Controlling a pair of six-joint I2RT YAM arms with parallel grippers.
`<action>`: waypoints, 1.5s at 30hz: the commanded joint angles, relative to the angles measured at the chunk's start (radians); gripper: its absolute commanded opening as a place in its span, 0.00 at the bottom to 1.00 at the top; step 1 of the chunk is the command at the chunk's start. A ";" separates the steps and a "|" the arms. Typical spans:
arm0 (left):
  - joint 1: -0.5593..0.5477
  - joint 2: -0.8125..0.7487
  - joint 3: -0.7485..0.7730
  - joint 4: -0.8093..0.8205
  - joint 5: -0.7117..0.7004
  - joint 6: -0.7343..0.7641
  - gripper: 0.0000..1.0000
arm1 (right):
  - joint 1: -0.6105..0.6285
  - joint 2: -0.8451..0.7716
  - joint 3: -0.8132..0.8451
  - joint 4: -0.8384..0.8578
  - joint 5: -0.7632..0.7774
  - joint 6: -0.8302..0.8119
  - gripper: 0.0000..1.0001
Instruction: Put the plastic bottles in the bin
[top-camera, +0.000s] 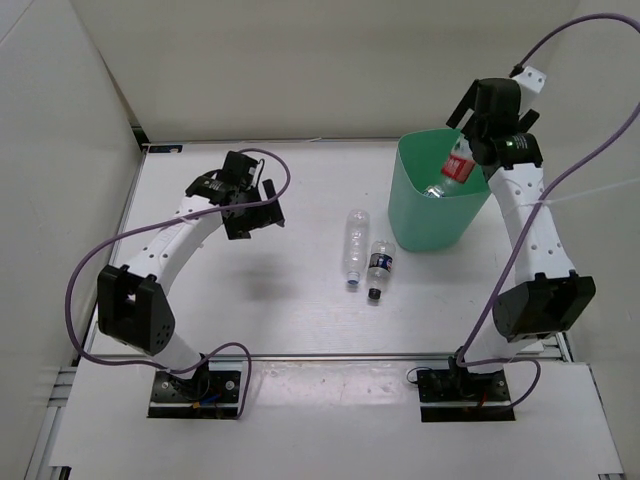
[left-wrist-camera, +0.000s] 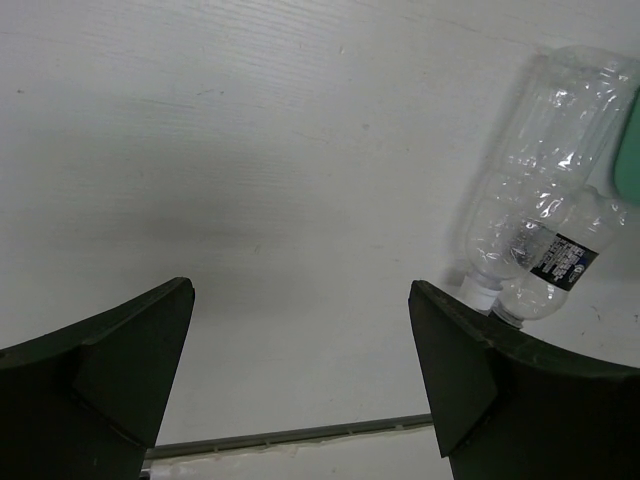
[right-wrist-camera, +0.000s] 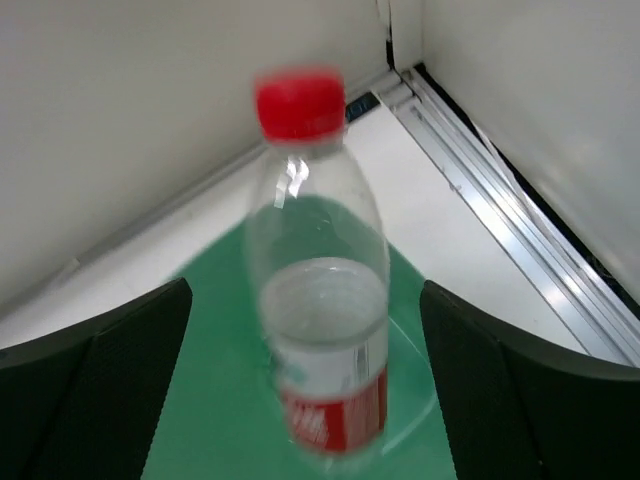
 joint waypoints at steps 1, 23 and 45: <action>-0.011 -0.007 0.052 -0.014 0.001 0.017 1.00 | 0.022 -0.080 -0.013 -0.005 -0.010 -0.028 0.99; -0.049 -0.082 -0.010 0.019 -0.029 -0.060 1.00 | 0.484 -0.717 -1.145 0.086 -0.423 0.234 0.98; -0.059 -0.375 -0.206 -0.182 -0.121 -0.078 1.00 | 0.515 -0.180 -1.129 0.373 -0.182 0.337 0.90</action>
